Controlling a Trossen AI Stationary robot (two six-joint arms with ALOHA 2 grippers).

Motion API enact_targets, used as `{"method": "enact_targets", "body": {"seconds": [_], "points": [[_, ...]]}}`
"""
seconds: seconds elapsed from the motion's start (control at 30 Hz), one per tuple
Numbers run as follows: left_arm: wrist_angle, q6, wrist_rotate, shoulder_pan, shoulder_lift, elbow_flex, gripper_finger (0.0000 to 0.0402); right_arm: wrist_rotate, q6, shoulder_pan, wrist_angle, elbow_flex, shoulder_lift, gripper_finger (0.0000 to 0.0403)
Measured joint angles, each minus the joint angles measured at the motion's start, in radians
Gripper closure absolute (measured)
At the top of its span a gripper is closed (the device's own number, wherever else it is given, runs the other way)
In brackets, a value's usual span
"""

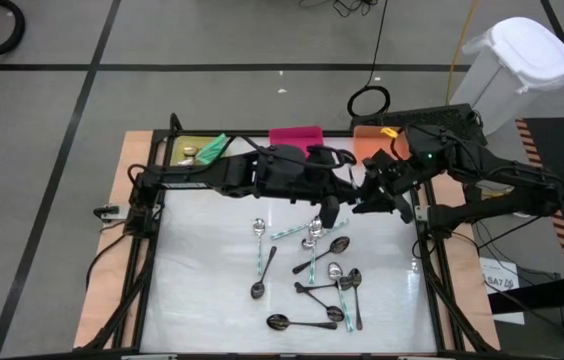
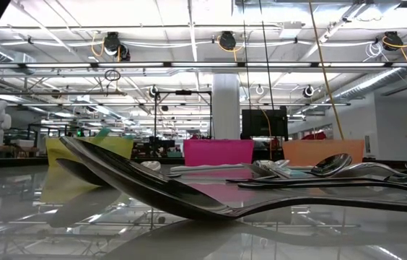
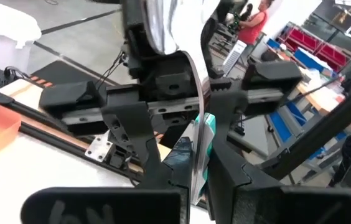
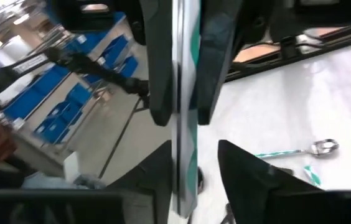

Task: Sort silverware by color (type)
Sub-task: Put the white patterned spoon into the pink bin

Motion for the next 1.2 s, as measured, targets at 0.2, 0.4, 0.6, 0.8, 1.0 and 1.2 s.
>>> {"method": "enact_targets", "body": {"seconds": [0.2,0.4,0.6,0.8,1.0,1.2], "points": [[-0.039,-0.117,-0.165,-0.002,-0.018,0.000,0.0378,0.156,0.049,0.005,0.000,0.000,-0.026,0.0259],[-0.039,-0.218,-0.324,-0.001,-0.015,0.000,0.0378,0.438,0.009,0.036,-0.021,0.001,-0.052,0.0257],[-0.084,-0.261,-0.470,0.000,-0.014,0.000,0.0378,0.678,-0.146,0.068,-0.045,0.001,-0.047,0.0257],[-0.135,-0.303,-0.615,0.000,-0.012,0.000,0.0378,0.924,-0.414,0.105,-0.038,0.001,-0.026,0.0257],[-0.158,-0.451,-0.766,-0.002,0.012,-0.001,0.0378,0.995,-0.570,0.103,-0.037,0.001,0.019,0.0257],[-0.173,-0.568,-0.871,-0.005,0.035,0.000,0.0378,1.003,-0.581,0.103,-0.033,0.001,0.059,0.0257]]}}
